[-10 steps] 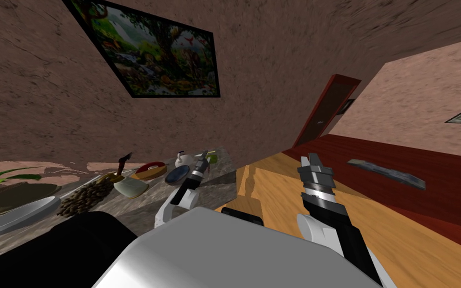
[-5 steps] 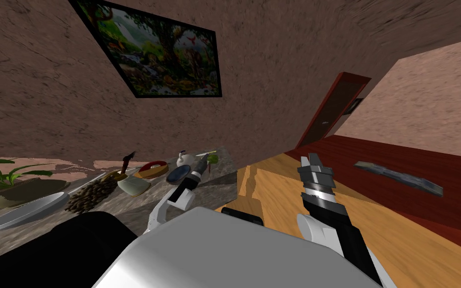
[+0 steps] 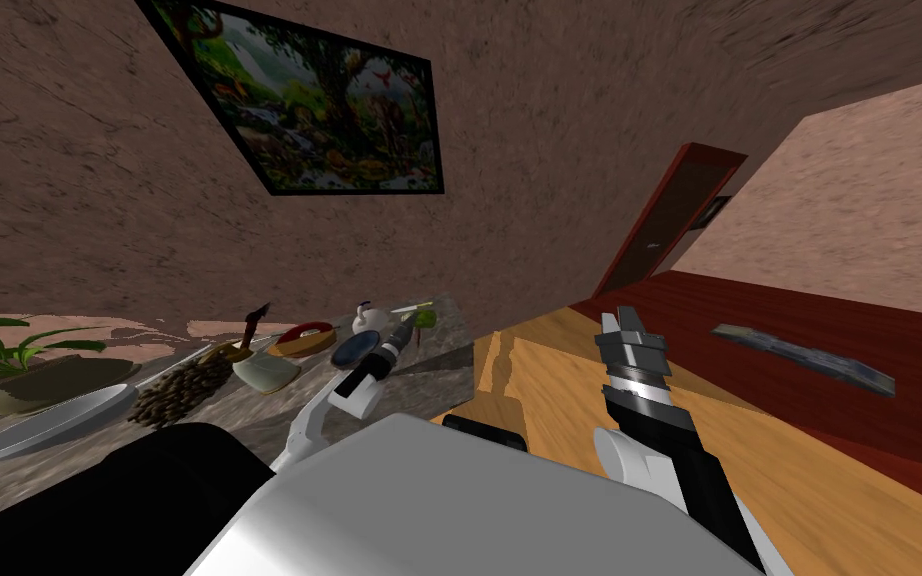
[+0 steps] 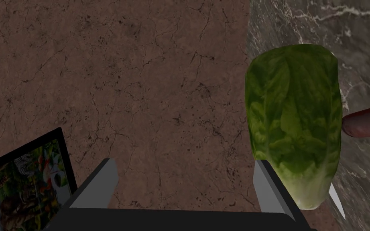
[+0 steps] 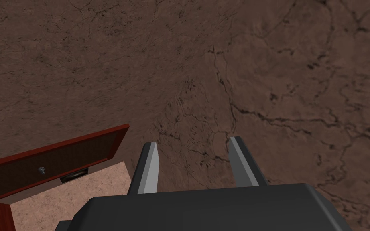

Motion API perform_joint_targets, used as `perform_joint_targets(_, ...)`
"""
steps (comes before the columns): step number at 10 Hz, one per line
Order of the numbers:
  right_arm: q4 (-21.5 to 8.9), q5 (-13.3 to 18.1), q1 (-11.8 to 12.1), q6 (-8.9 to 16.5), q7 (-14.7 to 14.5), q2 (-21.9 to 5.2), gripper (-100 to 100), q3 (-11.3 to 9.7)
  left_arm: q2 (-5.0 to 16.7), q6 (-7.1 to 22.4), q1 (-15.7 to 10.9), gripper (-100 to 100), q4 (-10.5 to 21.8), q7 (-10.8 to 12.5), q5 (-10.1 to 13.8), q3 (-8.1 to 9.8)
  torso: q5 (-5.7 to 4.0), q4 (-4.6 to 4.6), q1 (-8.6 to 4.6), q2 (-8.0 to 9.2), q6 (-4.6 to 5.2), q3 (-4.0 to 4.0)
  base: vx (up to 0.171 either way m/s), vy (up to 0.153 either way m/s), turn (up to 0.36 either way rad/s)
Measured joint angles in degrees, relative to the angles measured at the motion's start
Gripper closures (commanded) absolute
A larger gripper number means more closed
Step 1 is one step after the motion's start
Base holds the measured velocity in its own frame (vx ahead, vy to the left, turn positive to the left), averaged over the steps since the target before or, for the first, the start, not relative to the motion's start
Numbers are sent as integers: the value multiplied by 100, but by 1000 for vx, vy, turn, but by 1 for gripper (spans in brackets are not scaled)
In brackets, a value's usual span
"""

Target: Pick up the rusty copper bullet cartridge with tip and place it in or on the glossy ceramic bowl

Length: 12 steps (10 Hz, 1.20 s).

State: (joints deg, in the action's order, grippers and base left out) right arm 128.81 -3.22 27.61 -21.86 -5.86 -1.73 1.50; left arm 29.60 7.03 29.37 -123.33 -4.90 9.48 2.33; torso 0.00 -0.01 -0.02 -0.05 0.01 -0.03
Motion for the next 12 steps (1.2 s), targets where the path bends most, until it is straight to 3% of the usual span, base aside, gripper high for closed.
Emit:
perform_joint_targets(1,0,0,0,0,0,0,0,0,184,106,63,-100,92,-58,50,-10,0,0,-1,-1,0,-1,14,-15,-4)
perform_joint_targets(8,0,0,0,0,0,0,0,0,937,1075,48,-100,275,-282,261,-60,0,0,-3,0,0,0,14,-15,-28)
perform_joint_targets(12,0,0,0,0,0,0,0,0,1534,1716,31,-100,499,-422,466,-141,-1,0,-5,-1,1,-1,19,-25,-72)
